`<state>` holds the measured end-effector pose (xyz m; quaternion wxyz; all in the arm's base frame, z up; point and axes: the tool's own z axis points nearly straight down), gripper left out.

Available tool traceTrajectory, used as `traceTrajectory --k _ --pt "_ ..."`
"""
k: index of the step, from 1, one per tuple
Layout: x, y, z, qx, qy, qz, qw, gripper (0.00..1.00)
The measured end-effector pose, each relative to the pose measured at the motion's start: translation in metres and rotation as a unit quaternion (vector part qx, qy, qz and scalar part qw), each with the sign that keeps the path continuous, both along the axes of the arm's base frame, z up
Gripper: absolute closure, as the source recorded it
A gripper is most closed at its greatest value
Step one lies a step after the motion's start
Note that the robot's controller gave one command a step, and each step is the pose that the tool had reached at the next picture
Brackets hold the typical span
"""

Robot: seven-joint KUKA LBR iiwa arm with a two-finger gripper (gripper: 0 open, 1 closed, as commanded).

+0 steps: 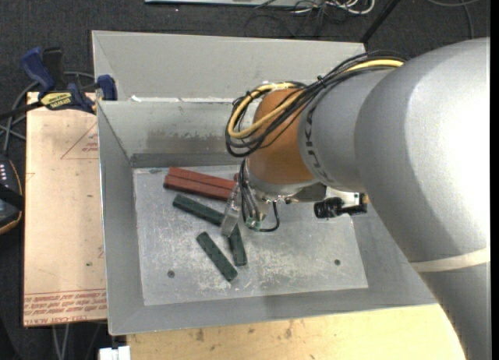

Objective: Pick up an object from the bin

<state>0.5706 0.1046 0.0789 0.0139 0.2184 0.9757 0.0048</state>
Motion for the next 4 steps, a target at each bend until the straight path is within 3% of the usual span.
traceTrajectory --k 1,2,3,4 --pt "-0.008 0.0 -0.008 -0.001 0.0125 0.001 0.9999 0.0" --pt "-0.008 0.0 -0.008 -0.001 0.0125 0.001 0.9999 0.0" --pt "0.021 0.078 -0.008 -0.002 0.0111 0.11 0.9939 0.0" --pt "0.022 0.077 -0.007 -0.002 0.012 0.11 0.9939 1.0"
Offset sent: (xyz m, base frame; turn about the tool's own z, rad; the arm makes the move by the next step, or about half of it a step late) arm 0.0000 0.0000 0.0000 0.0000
